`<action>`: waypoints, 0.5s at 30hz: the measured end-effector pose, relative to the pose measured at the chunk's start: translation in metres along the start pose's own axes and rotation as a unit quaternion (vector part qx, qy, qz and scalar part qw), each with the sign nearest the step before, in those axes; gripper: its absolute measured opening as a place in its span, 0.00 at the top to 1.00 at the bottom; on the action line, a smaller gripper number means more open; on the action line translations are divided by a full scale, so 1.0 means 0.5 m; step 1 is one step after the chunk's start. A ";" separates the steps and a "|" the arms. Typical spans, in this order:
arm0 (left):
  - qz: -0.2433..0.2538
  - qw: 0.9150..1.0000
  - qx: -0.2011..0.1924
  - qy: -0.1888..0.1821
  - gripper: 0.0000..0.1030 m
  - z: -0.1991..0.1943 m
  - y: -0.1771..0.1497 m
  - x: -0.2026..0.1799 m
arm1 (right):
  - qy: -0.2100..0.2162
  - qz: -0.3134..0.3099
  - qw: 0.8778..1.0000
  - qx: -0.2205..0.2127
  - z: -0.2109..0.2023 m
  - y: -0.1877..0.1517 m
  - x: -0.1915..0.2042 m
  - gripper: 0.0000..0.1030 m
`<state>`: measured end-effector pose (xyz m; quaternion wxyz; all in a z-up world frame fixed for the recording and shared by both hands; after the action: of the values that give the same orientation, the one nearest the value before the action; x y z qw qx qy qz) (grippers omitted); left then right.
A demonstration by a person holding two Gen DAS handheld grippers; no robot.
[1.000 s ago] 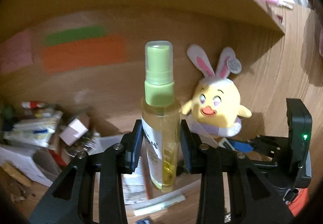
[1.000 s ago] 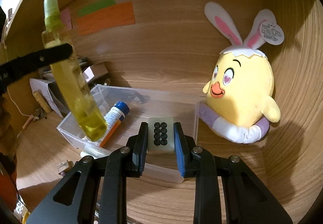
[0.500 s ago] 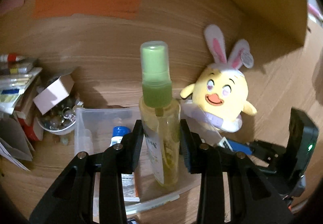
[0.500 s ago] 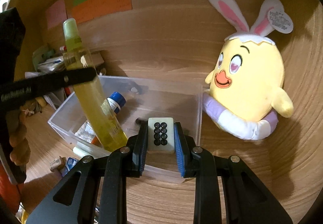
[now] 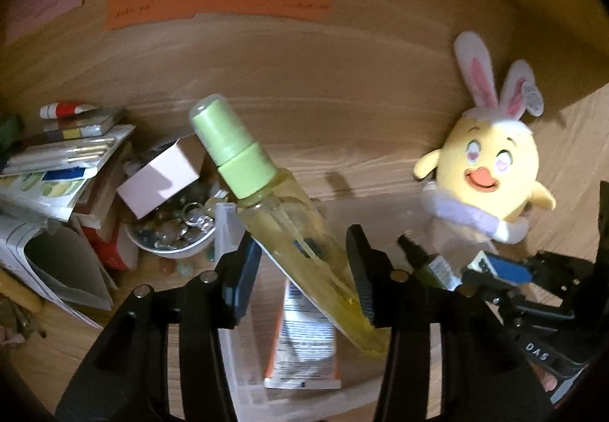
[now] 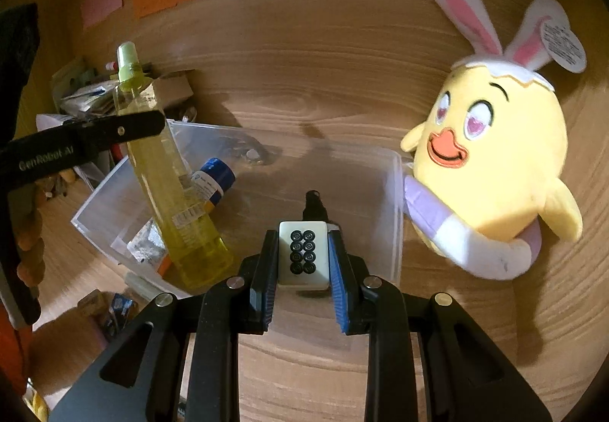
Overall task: Organize objects
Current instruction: 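Lift the spray bottle and tile and carry both over the clear box, then lay the spray bottle in the box with left gripper while right releases the tile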
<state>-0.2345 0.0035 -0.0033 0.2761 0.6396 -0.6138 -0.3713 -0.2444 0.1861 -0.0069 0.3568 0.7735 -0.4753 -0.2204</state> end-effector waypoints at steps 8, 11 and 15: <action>0.006 1.000 0.028 0.004 0.46 0.026 -0.017 0.014 | 0.011 0.003 1.000 0.024 0.049 -0.003 0.010 0.78; 0.010 0.999 0.040 0.005 0.42 0.031 -0.024 0.016 | 0.014 0.005 0.999 0.033 0.064 -0.011 0.011 0.78; 0.021 0.999 0.044 0.005 0.37 0.027 -0.026 0.007 | 0.014 0.000 0.999 0.034 0.065 -0.015 0.011 0.78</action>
<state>-0.2381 0.0025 -0.0223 0.2587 0.6397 -0.6415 -0.3353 -0.2596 0.1720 -0.0336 0.3369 0.7880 -0.4776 -0.1935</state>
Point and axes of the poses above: each gripper's, at about its wrist camera, not at the fingertips, and z roughly the way its jaws point, x to its left, y to its top, the point moved 3 cm from there along z, roughly the way its jaws point, and after that the axes turned 4 degrees about -x, right-handed, at the moved point
